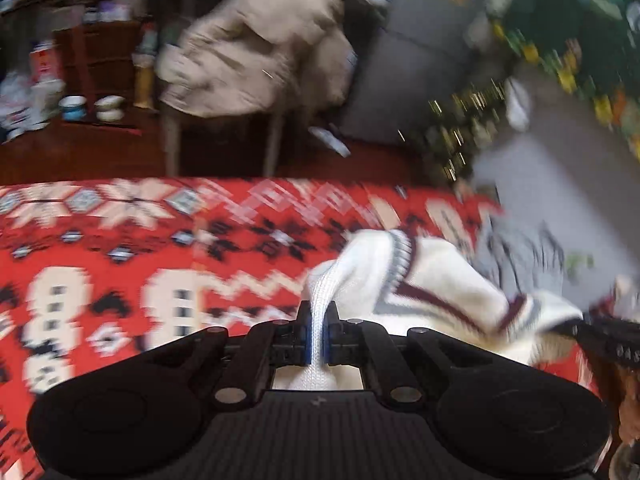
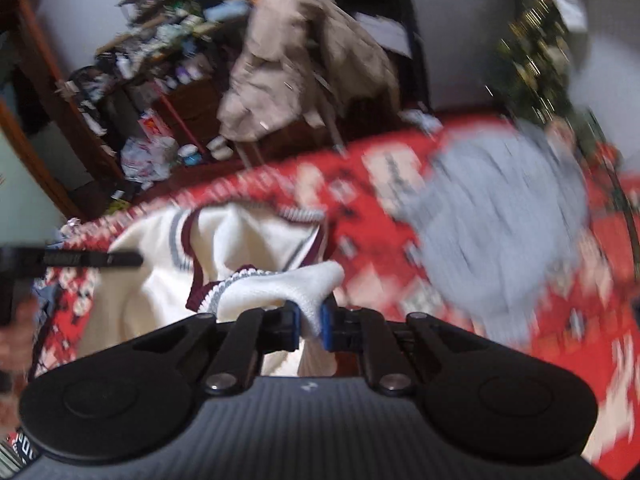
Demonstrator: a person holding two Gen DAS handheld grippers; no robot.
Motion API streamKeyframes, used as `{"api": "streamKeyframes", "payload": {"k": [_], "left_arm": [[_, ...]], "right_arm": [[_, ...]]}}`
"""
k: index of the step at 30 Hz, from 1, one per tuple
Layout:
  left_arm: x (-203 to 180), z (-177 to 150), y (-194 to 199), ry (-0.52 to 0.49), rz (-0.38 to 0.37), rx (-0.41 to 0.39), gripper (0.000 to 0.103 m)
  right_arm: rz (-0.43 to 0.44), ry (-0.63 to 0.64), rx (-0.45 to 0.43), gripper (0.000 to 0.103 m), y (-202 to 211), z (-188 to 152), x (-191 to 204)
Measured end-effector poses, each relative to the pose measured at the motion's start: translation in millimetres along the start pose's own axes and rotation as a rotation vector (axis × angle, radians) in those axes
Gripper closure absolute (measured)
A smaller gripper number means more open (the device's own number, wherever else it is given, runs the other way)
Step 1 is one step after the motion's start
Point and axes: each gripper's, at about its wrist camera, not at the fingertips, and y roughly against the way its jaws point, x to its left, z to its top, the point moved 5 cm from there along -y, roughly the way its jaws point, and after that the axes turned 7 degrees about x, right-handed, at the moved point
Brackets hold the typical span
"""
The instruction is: Fold clothes
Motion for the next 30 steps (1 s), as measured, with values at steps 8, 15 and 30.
{"api": "streamKeyframes", "payload": {"k": [8,15,30], "left_arm": [[41,-7,60,0.135,0.091,-0.163,0.094],[61,-32,44,0.141,0.110,-0.085,0.065],[42,-135,75,0.153,0.044,-0.013,0.041]], "right_arm": [[-0.011,0.274,-0.102,0.093,-17,99,97],[-0.074,0.252,-0.048,0.078,-48,84,110],[-0.009,0.093,-0.003,0.057,38,-76,52]]}}
